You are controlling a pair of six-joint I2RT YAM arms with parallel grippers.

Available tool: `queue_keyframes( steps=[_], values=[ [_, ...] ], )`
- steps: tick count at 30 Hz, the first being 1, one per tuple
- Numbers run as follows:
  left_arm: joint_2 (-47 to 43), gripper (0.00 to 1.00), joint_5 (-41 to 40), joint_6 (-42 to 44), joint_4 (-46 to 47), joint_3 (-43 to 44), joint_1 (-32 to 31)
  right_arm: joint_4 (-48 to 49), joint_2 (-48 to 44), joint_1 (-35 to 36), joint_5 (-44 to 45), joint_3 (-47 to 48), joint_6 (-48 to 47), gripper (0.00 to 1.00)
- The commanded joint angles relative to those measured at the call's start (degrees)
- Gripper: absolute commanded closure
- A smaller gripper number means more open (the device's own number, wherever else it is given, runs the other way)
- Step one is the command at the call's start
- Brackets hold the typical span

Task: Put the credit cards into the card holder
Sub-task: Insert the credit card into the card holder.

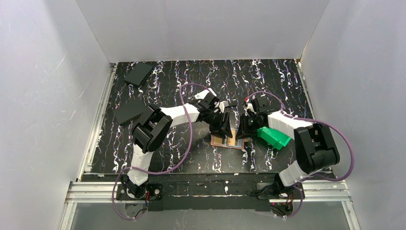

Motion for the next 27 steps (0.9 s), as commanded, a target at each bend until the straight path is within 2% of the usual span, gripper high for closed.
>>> queue_keyframes(
  steps=[1, 4, 6, 9, 13, 20, 27],
  values=[
    [-8.1, 0.52, -2.9, 3.4, -6.1, 0.3, 0.1, -2.2, -3.2, -0.3, 2.9, 1.6, -0.4, 0.73],
    [-8.6, 0.55, -2.3, 3.7, -6.5, 1.4, 0.1, -3.3, -4.6, -1.2, 3.1, 1.1, -0.1, 0.71],
    [-7.8, 0.63, 0.3, 2.1, -3.9, 1.3, 0.1, -2.8, -5.4, -2.2, 2.1, 0.5, 0.9, 0.66],
    [-5.0, 0.77, 2.8, -0.1, -1.5, 2.1, 0.0, -1.2, -6.3, -2.9, -0.1, -0.4, 2.6, 0.64],
    [-2.0, 0.86, 3.0, 0.1, -1.1, 3.8, 0.0, 0.0, -5.8, -3.2, -0.6, -1.0, 3.8, 0.64],
    [0.6, 0.96, 1.8, 0.9, -1.8, 4.1, 0.0, 1.8, -4.1, -4.1, -3.5, -1.8, 4.3, 0.61],
    [2.4, 1.00, -0.2, 2.1, -2.6, 3.3, 0.2, 1.9, -3.4, -4.4, -3.5, -2.3, 3.9, 0.58]
  ],
)
